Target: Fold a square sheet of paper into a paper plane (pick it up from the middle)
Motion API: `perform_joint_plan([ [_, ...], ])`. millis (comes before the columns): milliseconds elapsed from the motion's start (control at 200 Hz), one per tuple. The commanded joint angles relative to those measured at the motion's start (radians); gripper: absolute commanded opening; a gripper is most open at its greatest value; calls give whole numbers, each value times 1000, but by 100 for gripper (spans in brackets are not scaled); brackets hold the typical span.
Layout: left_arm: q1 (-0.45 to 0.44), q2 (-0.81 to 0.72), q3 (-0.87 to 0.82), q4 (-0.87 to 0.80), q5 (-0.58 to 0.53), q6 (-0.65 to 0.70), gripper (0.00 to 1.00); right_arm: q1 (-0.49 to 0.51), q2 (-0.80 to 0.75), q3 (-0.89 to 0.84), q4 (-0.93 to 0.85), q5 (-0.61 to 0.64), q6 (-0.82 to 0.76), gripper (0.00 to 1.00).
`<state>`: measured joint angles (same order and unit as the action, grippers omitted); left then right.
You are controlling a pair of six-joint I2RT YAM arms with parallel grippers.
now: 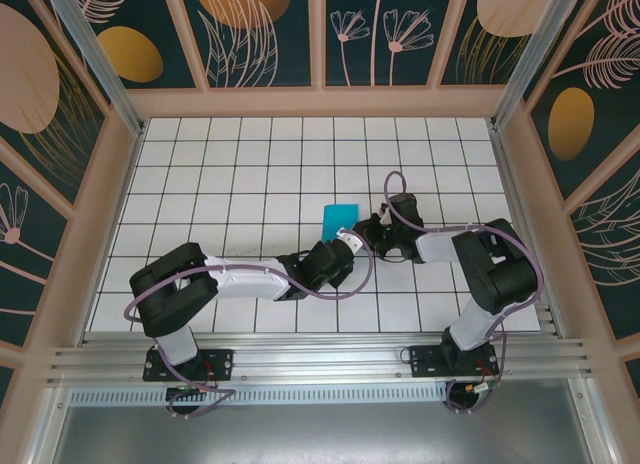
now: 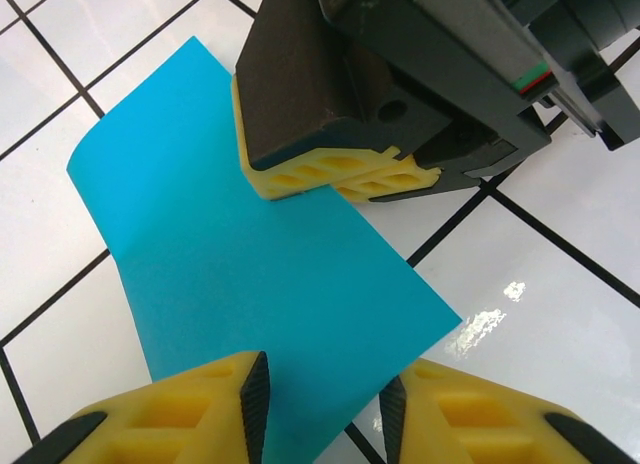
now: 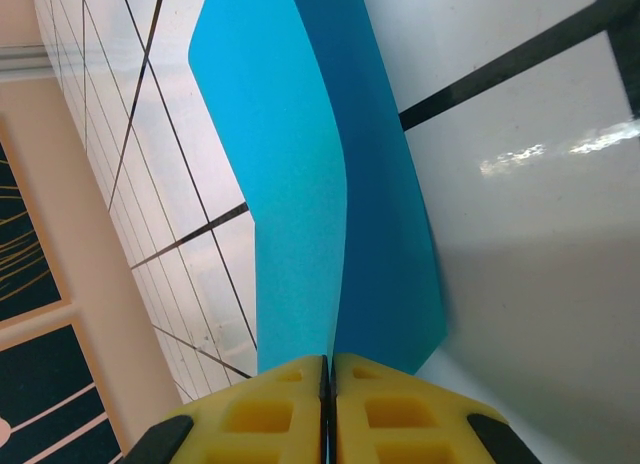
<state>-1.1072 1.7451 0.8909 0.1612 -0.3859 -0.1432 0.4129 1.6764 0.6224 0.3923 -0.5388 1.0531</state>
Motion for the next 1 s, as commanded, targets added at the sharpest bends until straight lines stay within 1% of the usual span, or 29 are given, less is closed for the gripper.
perform_joint_plan([
  [0, -2, -25, -15, 13, 10, -14, 34, -5, 13, 30, -21, 7, -19, 13],
  [130, -1, -24, -11, 12, 11, -15, 24, -5, 14, 33, -27, 7, -22, 13],
  [280, -1, -25, -9, 13, 26, -19, 10, -5, 12, 39, -44, 13, -29, 14],
  [425, -2, -24, -6, 13, 18, -27, 2, -4, 2, 42, -66, 21, -42, 16],
  [455, -2, -54, -5, 12, 19, -28, 1, -5, -1, 43, -72, 25, -44, 16],
  [535, 0, -56, -2, 12, 29, -27, 0, -4, -8, 43, -87, 29, -54, 17],
  [600, 2, -57, 3, 9, 41, -31, 0, -6, -15, 46, -103, 34, -60, 20],
  [721, 13, -58, -1, 8, 90, -46, 0, -15, -40, 51, -151, 50, -92, 24],
  [761, 19, -59, -2, 6, 111, -53, 0, -19, -56, 51, -167, 58, -106, 27],
  [896, 52, -68, -17, 2, 194, -70, 0, -37, -118, 65, -243, 98, -155, 43],
  [996, 75, -79, -22, -7, 267, -74, 0, -43, -154, 91, -322, 146, -200, 46],
])
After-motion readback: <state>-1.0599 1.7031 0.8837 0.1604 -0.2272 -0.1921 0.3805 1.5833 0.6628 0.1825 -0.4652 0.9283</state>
